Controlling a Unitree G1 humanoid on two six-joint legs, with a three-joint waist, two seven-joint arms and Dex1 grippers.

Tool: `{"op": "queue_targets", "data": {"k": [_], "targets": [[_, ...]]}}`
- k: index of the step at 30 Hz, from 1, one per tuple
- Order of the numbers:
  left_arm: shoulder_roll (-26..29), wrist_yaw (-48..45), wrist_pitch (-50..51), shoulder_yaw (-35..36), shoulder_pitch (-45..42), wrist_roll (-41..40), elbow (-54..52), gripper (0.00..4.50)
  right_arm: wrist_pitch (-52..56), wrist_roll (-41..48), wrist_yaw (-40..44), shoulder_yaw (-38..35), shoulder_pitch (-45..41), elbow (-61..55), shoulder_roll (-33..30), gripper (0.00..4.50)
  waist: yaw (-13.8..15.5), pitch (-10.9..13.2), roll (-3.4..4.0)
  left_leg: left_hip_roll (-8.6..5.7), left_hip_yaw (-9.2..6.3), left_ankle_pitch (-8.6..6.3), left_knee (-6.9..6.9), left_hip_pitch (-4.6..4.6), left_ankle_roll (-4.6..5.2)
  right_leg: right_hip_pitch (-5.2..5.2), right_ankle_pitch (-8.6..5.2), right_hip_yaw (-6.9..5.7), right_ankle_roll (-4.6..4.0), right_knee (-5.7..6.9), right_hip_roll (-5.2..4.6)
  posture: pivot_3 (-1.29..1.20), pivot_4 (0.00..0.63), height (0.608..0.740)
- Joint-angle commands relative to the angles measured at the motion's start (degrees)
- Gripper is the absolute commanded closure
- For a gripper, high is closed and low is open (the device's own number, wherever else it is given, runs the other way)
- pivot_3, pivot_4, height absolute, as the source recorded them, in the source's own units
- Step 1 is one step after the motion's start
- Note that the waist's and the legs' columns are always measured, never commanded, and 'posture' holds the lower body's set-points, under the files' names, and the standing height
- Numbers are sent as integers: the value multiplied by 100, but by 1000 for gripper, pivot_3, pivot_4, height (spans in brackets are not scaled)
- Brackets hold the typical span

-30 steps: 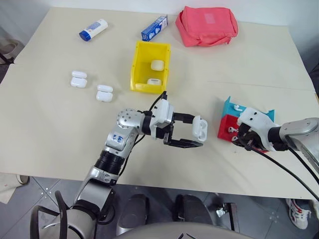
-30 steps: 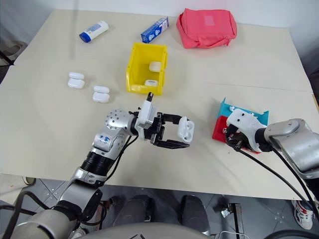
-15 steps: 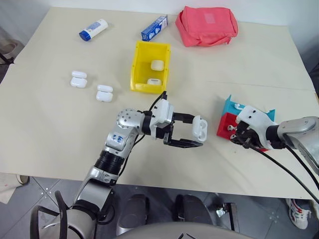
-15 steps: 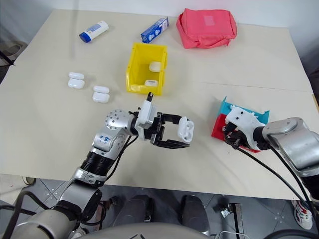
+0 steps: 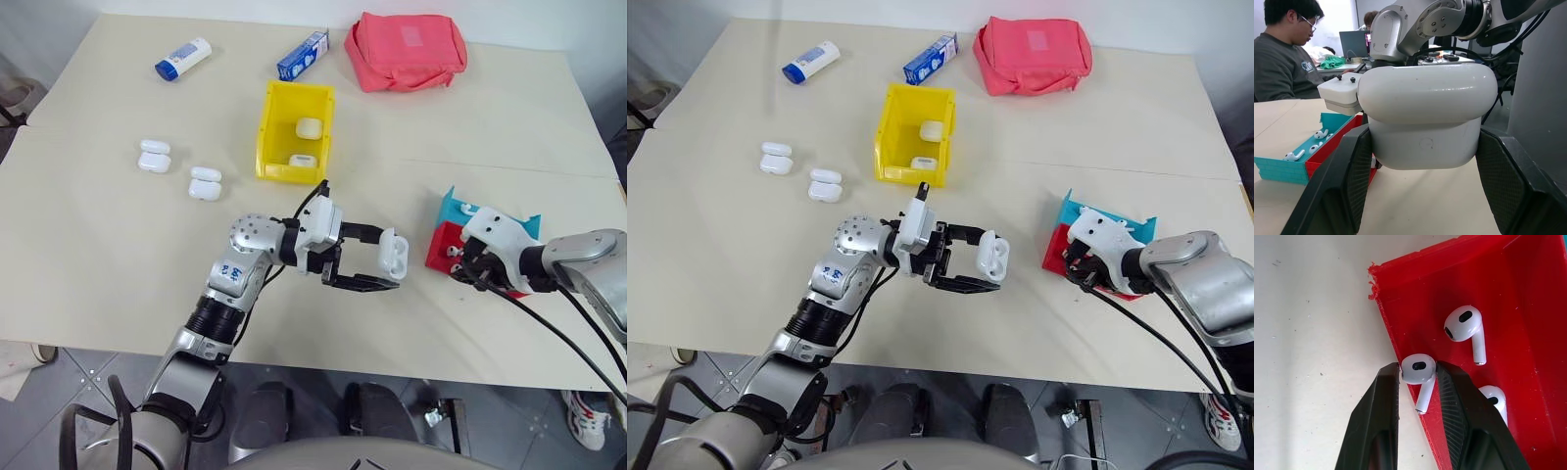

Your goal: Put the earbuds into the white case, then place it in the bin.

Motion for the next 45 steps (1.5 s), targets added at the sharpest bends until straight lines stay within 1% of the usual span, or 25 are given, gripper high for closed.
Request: {"op": "queue_targets", "data": {"k": [1,3,9,12,15,21,23,26,29,31,34,36,41,45], "targets": [[-25,27,-82,-22,-10,-26,-196,1704,49,24,2,-104,-13,-114,43,3671,0,0,0,0,0,0,0,0,0,0,0,0,0,0,0,0,150,740],[-27,24,-89,-19,-23,-22,-177,1704,23,19,7,-102,-18,-124,42,3950,1,0,0,0,0,0,0,0,0,0,0,0,0,0,0,0,150,740],[-32,26,-110,-14,-43,-8,-136,1704,37,28,-2,-152,-5,-147,22,3950,1,0,0,0,0,0,0,0,0,0,0,0,0,0,0,0,150,740],[-35,29,-122,-10,-49,2,-112,1704,121,84,-23,-299,24,-289,-24,3950,2,0,0,0,0,0,0,0,0,0,0,0,0,0,0,0,150,740],[-42,34,-162,3,-62,19,-46,1704,384,309,-81,-734,48,-597,24,3950,5,1,1,-1,0,0,0,0,0,0,0,0,0,0,-1,0,150,740],[-76,47,-294,39,-142,62,211,1704,950,867,-217,-2054,468,-1499,232,3950,22,1,1,-2,-5,0,0,-3,0,0,0,1,0,2,-1,0,150,740],[-99,54,-335,50,-200,79,353,1704,1042,1150,-225,-2651,680,-1876,520,3950,25,1,0,-4,-4,0,1,-3,0,0,0,1,0,2,-1,0,150,740],[-138,-56,-401,49,-282,65,586,1704,1154,1756,-191,-3511,984,-2418,1117,3950,25,1,0,-4,-3,0,0,-4,0,-1,0,-1,1,4,0,0,150,740],[-305,-198,-514,133,-407,-52,979,1704,653,2271,-378,-4176,1176,-2786,1985,3950,25,0,-3,-5,-5,0,-1,-2,0,0,1,-2,2,9,0,0,150,740],[-552,-423,-567,346,-518,-355,1297,1704,368,2654,-555,-4448,1190,-2919,2498,3950,15,0,-1,-5,-5,0,0,-2,0,-1,1,-3,2,12,2,0,150,740],[-743,-627,-692,453,-772,-361,1814,1704,-192,3227,-839,-4541,1241,-3097,3205,3950,9,1,-1,-8,-6,0,-4,-2,1,-5,1,-5,2,11,2,0,150,740],[-809,-748,-773,461,-905,-307,2058,1704,-479,3299,-968,-4372,1347,-3160,3389,3950,-1,1,-1,-8,-4,1,-6,0,1,-5,1,-5,2,11,3,0,150,740],[-972,-1046,-981,549,-1149,-327,2419,1704,-1124,3573,-1205,-3871,1497,-3299,3620,3950,-10,1,0,-11,2,1,-9,7,1,-7,1,-5,2,18,3,0,150,740],[-1036,-1399,-867,614,-1253,-492,2360,1704,-1629,3315,-1147,-3452,1672,-3132,3542,3950,-6,1,0,-11,1,1,-11,7,1,-7,1,-6,2,18,4,0,150,740]]}}
